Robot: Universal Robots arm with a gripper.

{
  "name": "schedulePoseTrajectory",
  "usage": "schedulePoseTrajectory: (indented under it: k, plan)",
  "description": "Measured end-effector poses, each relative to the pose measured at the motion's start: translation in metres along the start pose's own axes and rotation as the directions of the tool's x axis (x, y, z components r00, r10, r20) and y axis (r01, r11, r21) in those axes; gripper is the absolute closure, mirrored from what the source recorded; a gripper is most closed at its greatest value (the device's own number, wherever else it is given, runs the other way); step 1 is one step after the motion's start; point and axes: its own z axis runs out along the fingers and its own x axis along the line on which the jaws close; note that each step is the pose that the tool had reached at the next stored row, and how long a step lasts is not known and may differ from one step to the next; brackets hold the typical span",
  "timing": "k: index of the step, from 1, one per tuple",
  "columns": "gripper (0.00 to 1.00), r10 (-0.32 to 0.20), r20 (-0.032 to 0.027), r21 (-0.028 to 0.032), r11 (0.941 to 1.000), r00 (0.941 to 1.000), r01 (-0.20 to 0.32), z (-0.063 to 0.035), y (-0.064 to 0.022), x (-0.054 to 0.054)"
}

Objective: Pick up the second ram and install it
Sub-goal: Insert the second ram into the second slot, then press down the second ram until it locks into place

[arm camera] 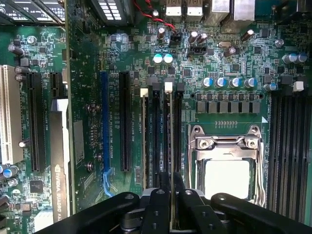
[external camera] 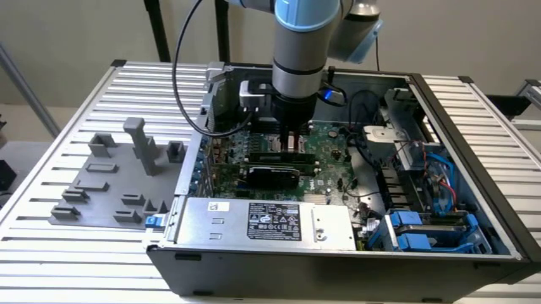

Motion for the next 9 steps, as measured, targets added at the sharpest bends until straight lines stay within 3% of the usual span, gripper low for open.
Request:
schedulePoseTrajectory:
  k: [9]
  plan:
    - [1.0,0.0,-0.0021,0.0001,1.0,1.0,0.0,0.0012,0.0,0.0]
